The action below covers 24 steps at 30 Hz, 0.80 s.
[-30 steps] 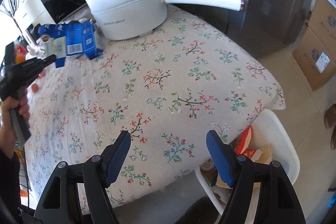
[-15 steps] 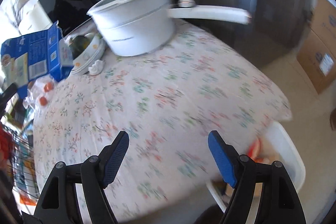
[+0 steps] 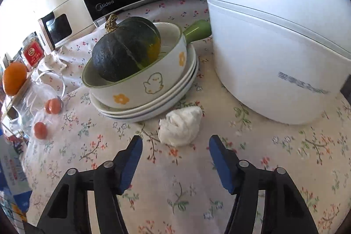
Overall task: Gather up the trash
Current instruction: 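Grasp the crumpled white tissue with the right gripper while the left gripper holds the carton, then carry the carton and tissue over the bin and open both grippers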
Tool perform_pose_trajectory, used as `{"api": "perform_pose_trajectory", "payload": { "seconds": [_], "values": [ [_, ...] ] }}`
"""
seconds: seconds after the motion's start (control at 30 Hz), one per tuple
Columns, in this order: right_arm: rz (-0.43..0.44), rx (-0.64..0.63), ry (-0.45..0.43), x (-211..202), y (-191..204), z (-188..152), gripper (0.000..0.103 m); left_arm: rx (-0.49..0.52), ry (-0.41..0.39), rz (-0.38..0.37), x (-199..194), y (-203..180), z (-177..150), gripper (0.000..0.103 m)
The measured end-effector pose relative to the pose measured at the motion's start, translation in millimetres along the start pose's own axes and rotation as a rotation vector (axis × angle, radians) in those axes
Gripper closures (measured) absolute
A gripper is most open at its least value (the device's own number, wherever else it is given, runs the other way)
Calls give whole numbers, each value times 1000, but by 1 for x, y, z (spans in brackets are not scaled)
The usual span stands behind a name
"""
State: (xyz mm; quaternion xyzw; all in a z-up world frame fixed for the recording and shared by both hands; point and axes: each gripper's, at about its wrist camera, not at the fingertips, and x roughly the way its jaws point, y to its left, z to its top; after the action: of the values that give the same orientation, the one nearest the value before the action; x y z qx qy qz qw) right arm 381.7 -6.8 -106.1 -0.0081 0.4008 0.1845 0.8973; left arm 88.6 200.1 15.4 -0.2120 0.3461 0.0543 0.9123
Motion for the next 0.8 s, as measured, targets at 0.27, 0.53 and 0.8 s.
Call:
{"api": "perform_pose_trajectory", "payload": {
  "seconds": [0.27, 0.53, 0.8],
  "values": [
    [40, -42, 15, -46, -21, -18, 83, 16, 21, -50, 2, -19, -3, 101],
    [-134, -59, 91, -213, -113, -93, 83, 261, 149, -225, 20, -143, -53, 101],
    [-342, 127, 105, -354, -229, -178, 83, 486, 299, -374, 35, -296, -145, 101]
  ]
}}
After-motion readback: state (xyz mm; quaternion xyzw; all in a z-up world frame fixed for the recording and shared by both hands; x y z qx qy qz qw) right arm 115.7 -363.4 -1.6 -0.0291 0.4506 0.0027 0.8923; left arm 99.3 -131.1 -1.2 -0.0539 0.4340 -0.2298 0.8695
